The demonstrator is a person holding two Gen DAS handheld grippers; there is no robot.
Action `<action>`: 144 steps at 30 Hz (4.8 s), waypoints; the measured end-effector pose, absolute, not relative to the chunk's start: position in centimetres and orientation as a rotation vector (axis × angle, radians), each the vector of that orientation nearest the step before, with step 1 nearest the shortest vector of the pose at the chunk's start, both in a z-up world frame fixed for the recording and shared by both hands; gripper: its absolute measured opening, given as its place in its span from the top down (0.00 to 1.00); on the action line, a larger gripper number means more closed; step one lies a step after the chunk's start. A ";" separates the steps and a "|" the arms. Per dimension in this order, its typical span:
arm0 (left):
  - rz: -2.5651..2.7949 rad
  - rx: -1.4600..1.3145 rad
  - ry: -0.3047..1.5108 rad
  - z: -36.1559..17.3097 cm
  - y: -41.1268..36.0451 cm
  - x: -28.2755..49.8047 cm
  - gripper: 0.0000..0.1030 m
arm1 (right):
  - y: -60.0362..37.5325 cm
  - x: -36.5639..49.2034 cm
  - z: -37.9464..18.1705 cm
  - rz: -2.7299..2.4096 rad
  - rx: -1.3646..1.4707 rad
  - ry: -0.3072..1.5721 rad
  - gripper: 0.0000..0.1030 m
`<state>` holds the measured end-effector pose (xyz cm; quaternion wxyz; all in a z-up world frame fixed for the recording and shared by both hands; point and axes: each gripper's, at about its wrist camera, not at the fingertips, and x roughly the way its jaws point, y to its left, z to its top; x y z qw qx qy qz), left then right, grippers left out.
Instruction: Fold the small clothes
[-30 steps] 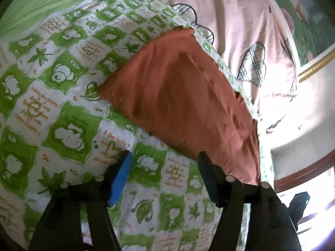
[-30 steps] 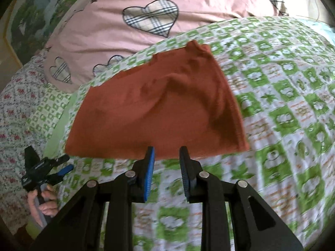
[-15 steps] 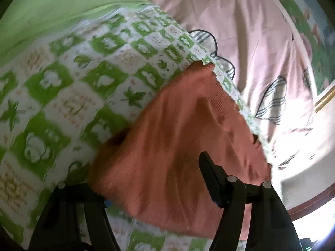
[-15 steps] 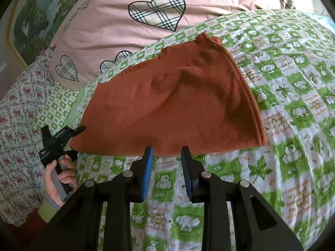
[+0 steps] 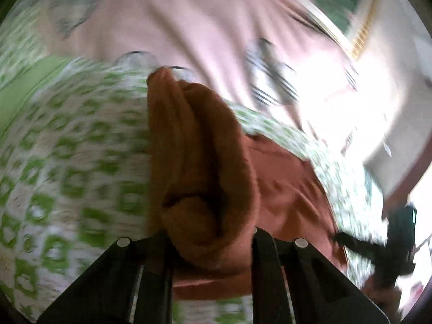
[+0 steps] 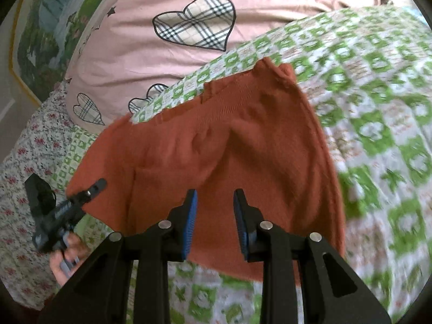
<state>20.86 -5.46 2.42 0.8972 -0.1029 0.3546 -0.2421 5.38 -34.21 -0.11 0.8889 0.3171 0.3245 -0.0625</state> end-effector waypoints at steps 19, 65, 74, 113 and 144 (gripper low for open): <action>-0.587 0.033 0.791 -1.0 -13.2 18.5 0.88 | -33.7 23.3 -3.7 0.130 0.857 0.808 0.66; -0.945 0.006 0.962 -0.1 -21.8 12.1 0.51 | -45.0 7.5 0.6 -0.327 0.554 0.769 0.59; -0.731 -0.092 0.964 0.1 -13.2 15.2 0.26 | -42.4 4.9 0.9 -0.243 0.596 0.724 0.29; -0.619 -0.270 1.024 0.6 3.8 18.1 0.77 | -25.0 11.4 -3.6 0.245 0.740 0.832 0.75; -0.474 -0.377 1.075 -3.8 9.0 21.5 0.35 | -25.1 14.8 0.0 0.082 0.587 0.766 0.94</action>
